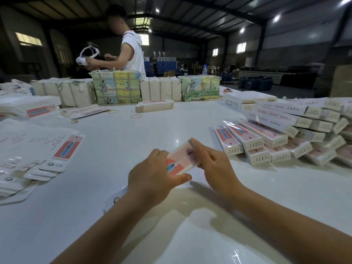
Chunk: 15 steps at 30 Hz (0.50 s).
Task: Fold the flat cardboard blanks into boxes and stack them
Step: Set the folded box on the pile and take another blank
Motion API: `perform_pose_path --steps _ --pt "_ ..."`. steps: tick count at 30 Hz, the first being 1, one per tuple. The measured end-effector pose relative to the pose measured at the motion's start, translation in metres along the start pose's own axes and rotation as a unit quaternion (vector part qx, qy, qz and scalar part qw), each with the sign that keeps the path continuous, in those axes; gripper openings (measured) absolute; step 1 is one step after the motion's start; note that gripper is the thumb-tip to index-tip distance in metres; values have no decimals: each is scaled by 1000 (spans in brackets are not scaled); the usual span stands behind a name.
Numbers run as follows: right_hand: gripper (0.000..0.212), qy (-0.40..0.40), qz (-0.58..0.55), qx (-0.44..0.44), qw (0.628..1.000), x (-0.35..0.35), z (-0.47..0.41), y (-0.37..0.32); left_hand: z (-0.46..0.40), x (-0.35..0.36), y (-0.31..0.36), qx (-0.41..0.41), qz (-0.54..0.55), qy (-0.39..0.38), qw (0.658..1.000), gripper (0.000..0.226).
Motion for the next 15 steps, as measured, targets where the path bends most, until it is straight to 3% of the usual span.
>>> perform_pose_path --steps 5,11,15 --pt "26 28 -200 189 961 -2 -8 4 -1 0 1 32 -37 28 998 72" --pt "24 45 -219 204 953 -5 -9 6 1 0 1 43 -29 31 998 75" --pt "29 59 -187 163 967 -5 -6 3 2 -1 4 55 -43 43 997 74"
Point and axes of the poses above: each hand's wrist, its own z-axis away from the middle knuckle, its own x-axis out of the palm, y = z × x, the point moved 4 cm from there along -z, towards the middle knuckle, and after that the axes turned 14 degrees about y, right-handed, at the moved point
